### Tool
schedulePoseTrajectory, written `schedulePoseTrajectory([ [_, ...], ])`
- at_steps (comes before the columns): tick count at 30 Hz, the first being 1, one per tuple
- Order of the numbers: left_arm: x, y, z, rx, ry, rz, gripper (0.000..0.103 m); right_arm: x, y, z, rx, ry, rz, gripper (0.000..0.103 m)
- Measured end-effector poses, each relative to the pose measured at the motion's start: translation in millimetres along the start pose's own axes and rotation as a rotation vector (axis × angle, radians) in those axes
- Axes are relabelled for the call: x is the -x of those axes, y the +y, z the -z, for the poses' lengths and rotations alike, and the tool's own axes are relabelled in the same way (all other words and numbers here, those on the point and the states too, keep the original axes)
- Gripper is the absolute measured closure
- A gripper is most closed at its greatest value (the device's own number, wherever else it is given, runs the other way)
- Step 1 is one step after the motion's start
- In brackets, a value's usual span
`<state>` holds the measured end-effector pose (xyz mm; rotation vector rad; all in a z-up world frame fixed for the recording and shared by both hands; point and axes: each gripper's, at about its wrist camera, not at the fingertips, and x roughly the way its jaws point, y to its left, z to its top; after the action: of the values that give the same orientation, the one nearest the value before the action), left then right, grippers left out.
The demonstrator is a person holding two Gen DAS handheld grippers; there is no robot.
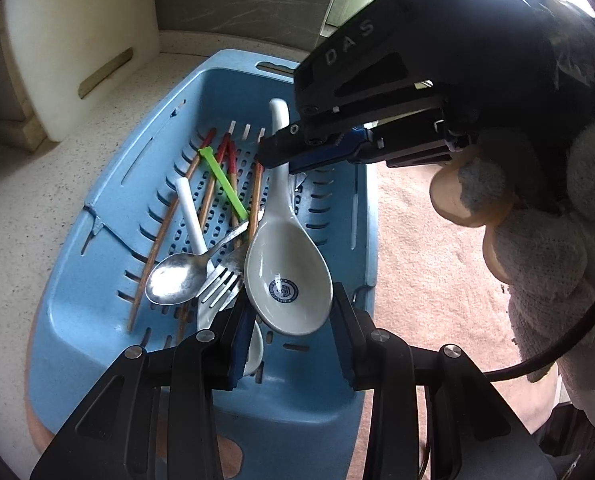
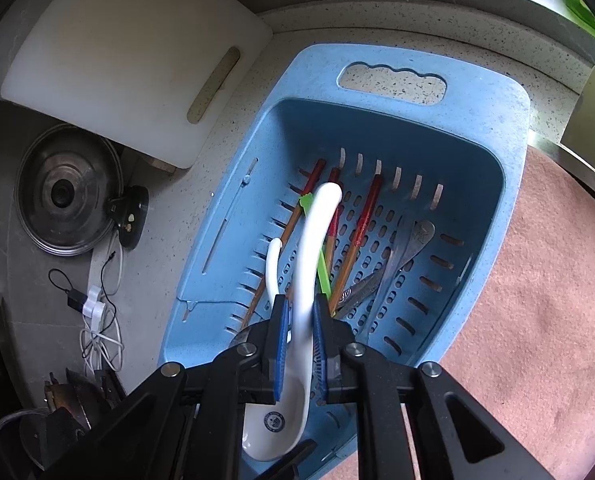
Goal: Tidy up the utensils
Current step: 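Lower the white spoon into the basket and open the right tool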
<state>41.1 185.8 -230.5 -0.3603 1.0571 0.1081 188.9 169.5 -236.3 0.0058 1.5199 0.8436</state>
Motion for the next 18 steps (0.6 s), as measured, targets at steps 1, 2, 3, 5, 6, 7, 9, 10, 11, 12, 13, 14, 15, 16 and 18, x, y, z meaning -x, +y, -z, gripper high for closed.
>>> schedulePoseTrajectory([
  [1, 0, 1, 0, 0.004, 0.002, 0.0, 0.068, 0, 0, 0, 0.003, 0.0, 0.0, 0.09],
  [2, -1, 1, 0, 0.006, 0.004, -0.002, 0.068, -1, 1, 0, 0.004, -0.001, 0.002, 0.09],
  [3, -1, 2, 0, 0.009, 0.005, -0.003, 0.068, -1, 1, 0, 0.006, -0.001, 0.003, 0.09],
  [5, -1, 2, -1, 0.014, 0.002, -0.004, 0.068, -1, 2, 0, 0.009, 0.002, 0.001, 0.09],
  [6, 0, 2, -1, 0.014, 0.0, -0.001, 0.068, -1, 3, 0, 0.013, 0.001, 0.004, 0.09],
  [7, 1, 1, -1, 0.013, -0.002, -0.002, 0.068, 0, 4, 0, 0.018, -0.002, 0.009, 0.089],
  [9, 2, 0, -1, 0.012, -0.005, -0.004, 0.068, 1, 5, 0, 0.027, -0.008, 0.015, 0.083],
  [10, 3, 1, -1, 0.011, -0.006, -0.003, 0.068, 1, 5, 1, 0.03, -0.007, 0.008, 0.082],
  [11, 4, 1, -1, 0.012, -0.007, -0.004, 0.068, 2, 6, 1, 0.034, -0.005, 0.005, 0.08],
  [12, 4, 1, 1, 0.013, -0.007, -0.005, 0.068, 3, 6, 2, 0.039, -0.007, 0.009, 0.077],
  [13, 4, 0, 1, 0.014, -0.005, -0.005, 0.068, 4, 7, 2, 0.044, -0.012, 0.012, 0.076],
  [14, 5, 0, 1, 0.015, -0.006, -0.007, 0.068, 5, 8, 3, 0.048, -0.017, 0.015, 0.073],
  [15, 6, 0, 2, 0.016, -0.007, -0.009, 0.068, 6, 7, 4, 0.05, -0.02, 0.014, 0.07],
  [16, 7, 0, 2, 0.017, -0.009, -0.01, 0.068, 7, 8, 5, 0.053, -0.022, 0.013, 0.07],
  [18, 10, -1, 3, 0.017, -0.014, -0.013, 0.068, 10, 8, 6, 0.058, -0.026, 0.019, 0.069],
])
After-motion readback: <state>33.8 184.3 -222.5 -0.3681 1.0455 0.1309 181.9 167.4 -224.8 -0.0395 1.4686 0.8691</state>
